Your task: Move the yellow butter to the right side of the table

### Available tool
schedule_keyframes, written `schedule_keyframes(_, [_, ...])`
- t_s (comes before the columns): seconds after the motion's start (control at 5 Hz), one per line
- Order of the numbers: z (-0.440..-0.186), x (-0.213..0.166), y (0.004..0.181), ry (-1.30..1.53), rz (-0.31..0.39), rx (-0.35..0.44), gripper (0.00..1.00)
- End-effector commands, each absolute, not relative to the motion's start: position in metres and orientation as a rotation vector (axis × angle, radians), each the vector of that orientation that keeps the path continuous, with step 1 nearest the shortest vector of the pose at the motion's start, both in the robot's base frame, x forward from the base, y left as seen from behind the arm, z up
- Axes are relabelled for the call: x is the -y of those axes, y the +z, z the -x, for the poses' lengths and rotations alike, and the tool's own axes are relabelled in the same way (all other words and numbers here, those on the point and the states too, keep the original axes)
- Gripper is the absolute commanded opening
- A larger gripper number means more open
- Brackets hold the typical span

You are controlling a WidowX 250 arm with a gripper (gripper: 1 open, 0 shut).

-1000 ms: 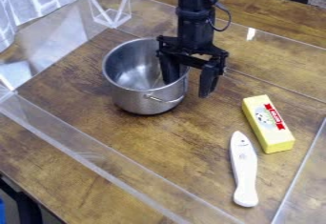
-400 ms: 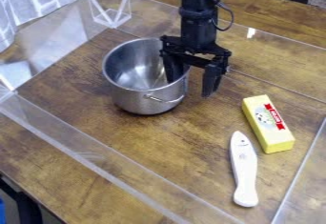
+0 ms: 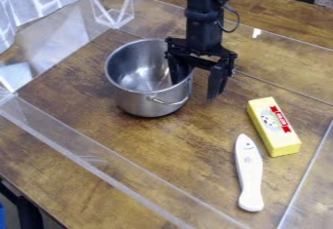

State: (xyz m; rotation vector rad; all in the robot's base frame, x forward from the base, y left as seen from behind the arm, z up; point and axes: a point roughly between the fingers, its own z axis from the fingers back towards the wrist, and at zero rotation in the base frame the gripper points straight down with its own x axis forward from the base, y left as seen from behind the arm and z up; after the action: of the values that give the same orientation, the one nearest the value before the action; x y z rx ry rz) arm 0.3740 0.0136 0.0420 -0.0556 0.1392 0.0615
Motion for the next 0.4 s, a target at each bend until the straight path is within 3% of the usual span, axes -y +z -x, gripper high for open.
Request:
schedule_keyframes(0.0, [-0.3818, -0.0225, 0.0591, 0.077, 0.054, -0.083, 1.00])
schedule_keyframes(0.2, [-0.3833, -0.0240, 0.0578, 0.079, 0.054, -0.085, 1.00])
